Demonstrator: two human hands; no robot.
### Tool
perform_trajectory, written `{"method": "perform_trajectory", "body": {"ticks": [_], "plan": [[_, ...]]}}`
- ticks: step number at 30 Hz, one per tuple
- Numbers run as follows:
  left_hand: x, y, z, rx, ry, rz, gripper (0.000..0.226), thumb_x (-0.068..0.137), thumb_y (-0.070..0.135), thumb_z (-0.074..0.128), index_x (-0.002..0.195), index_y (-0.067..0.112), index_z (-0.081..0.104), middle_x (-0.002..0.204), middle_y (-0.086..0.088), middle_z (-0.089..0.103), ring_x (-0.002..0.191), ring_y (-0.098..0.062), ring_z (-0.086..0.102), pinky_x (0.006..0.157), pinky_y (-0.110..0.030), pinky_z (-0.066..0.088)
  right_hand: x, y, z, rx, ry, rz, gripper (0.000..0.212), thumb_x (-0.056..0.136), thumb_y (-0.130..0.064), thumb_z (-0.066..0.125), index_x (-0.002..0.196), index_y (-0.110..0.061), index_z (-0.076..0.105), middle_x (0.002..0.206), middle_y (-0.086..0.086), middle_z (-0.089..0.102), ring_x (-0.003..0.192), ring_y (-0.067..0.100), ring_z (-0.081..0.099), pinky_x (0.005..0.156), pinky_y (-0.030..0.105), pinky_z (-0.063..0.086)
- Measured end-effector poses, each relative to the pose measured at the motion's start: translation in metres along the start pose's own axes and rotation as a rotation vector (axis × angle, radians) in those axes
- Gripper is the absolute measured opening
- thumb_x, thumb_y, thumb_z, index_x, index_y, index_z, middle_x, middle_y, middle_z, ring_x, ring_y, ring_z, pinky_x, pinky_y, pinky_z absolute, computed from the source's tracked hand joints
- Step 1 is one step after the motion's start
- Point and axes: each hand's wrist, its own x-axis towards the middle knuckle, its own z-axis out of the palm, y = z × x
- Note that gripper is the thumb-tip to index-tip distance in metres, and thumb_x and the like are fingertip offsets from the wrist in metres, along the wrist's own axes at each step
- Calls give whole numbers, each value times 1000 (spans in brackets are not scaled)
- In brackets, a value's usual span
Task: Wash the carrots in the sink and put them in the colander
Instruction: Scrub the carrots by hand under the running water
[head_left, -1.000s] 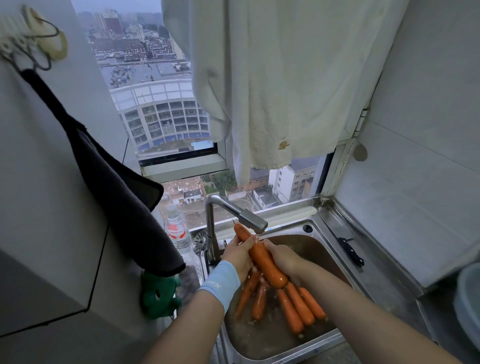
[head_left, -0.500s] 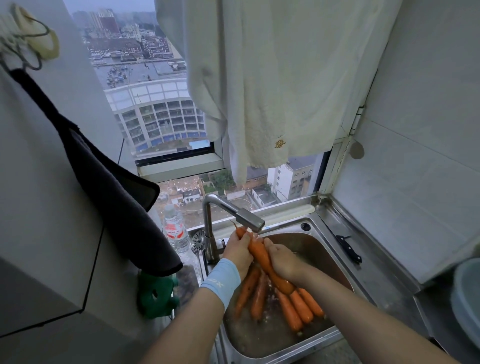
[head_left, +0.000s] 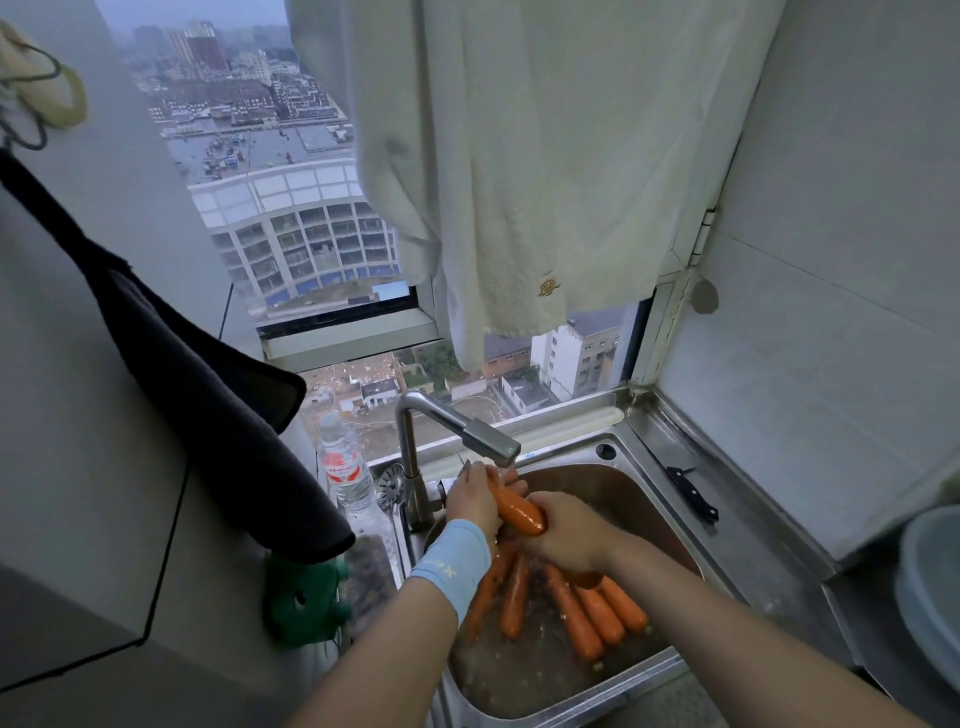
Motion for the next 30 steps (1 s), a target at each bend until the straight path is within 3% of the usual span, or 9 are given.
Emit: {"method": "perform_trajectory", "body": {"ticks": [2,5,7,9,14,20,24,28,30], "plan": [[-15,-2,4,8,-80,47,25,107,20,43,122,6,57,101,-6,71,89,-19,70,77,-33,56,0,3,-1,25,-33,5,24,75,-37,72,99,-31,69,94,-5,71,91,13,69,93,45,56],[-18,-9,2,76,-160,26,22,105,13,47,126,14,53,115,-6,67,106,-19,67,99,-38,52,-2,7,-1,95,-45,8,15,80,-28,71,95,-26,72,92,-1,73,89,15,70,92,41,56],[-18,-12,1,146,-150,42,17,104,18,50,120,15,55,108,-8,67,102,-22,67,101,-42,52,-3,6,1,99,-32,20,9,82,-25,70,89,-21,72,88,2,73,84,15,70,87,38,56],[-16,-8,2,170,-75,64,19,105,26,47,108,10,58,92,-10,66,87,-23,67,89,-40,56,-3,2,5,96,-29,26,8,82,-24,70,86,-17,72,84,2,73,80,14,70,82,34,57],[-11,9,1,-51,46,-7,44,106,32,42,71,7,50,51,-9,56,55,-27,57,75,-40,53,6,-6,18,107,-1,11,23,72,-32,67,86,-14,69,82,5,73,78,18,71,85,48,59],[-15,5,-6,-121,-162,-1,21,107,13,42,120,7,59,105,-11,71,102,-26,68,87,-38,54,11,-5,11,207,-4,44,27,74,-22,70,97,-8,68,87,10,73,82,26,72,90,51,57],[-18,6,-5,10,-77,40,21,107,22,43,99,9,57,83,-9,60,74,-23,62,74,-36,55,10,-8,12,258,-69,71,35,75,-25,69,109,-18,62,96,11,72,84,22,71,92,50,57],[-2,10,-7,163,76,78,43,104,39,42,71,17,55,79,-12,65,77,-28,62,91,-41,56,9,-9,14,226,-104,85,45,78,-35,73,115,-28,49,108,5,67,98,19,68,88,42,56],[-2,10,-7,126,42,62,41,102,41,48,75,13,61,75,-12,70,76,-30,67,95,-49,56,9,-8,14,268,-81,76,46,81,-36,75,118,-26,50,110,5,67,99,19,68,90,42,56]]}}
